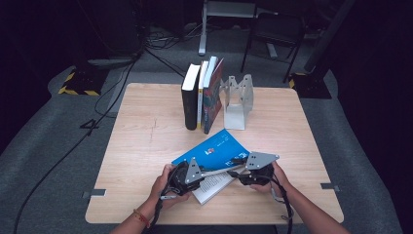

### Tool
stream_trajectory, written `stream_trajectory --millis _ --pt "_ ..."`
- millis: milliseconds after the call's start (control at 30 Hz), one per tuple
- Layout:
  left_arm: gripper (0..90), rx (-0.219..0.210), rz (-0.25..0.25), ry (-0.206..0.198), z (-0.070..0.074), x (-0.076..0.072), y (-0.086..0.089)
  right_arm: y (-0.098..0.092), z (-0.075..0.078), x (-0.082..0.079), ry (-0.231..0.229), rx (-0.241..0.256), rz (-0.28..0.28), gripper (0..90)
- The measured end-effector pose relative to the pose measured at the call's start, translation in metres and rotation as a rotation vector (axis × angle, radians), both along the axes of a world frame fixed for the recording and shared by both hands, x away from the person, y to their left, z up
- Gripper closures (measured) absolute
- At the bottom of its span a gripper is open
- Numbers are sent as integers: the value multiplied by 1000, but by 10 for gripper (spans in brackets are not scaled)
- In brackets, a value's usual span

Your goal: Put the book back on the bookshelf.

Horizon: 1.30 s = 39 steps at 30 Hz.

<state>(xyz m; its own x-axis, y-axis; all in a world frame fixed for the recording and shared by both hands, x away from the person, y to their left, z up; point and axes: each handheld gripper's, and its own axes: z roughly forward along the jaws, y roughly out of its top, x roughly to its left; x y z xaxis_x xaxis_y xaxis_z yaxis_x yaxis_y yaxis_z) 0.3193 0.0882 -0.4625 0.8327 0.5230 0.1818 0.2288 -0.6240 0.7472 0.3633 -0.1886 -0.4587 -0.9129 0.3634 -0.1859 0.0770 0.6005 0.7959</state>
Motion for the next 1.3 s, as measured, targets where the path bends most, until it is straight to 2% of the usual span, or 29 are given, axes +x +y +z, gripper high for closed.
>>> stream_trajectory --millis 133,233,300,367,467,533,600,667,833,867,900,1000,1067,1133,1167,1200,1233,1300 --pt "699 -31 -10 19 -1 2 5 -18 -9 9 -17 -13 -86 404" --pt "700 -54 -24 30 -2 3 11 -25 -10 11 -34 -13 -107 398" --pt "700 -67 -36 39 -2 4 15 -28 -10 13 -41 -10 -106 412" --pt "698 -75 -34 46 -2 5 19 -28 -11 15 -35 1 -92 476" --pt "629 -71 -8 54 0 6 22 -22 -11 11 -67 -32 -44 587" --pt "547 -50 -1 63 3 3 22 -19 -10 8 -84 -39 -39 616" --pt "515 -23 -7 37 6 -5 19 -14 -8 4 -90 -55 -35 634" --pt "486 -15 1 26 7 -10 16 -10 -7 1 -93 -64 -31 643" --pt "528 19 35 10 6 -8 15 0 -2 -6 -96 -85 -19 666" --pt "607 26 32 9 5 -7 17 4 -1 -9 -94 -94 -12 672" --pt "636 34 20 9 5 -6 19 6 -1 -11 -97 -99 -8 673" --pt "670 44 -4 26 4 -2 26 7 -3 -10 -78 -78 3 640" --pt "673 27 -20 39 1 1 31 6 -5 -8 -63 -55 16 569" --pt "672 25 -30 38 1 2 35 1 -10 -2 -67 -81 -3 493" --pt "671 25 -30 38 1 2 35 -2 -13 2 -61 -80 -14 500" --pt "670 13 -31 42 0 3 39 -7 -15 6 -38 -56 -9 532" --pt "670 5 -34 47 1 4 40 -8 -14 7 -44 -55 -3 565" --pt "666 -19 -29 61 2 6 42 -8 -10 3 -99 -59 2 611"
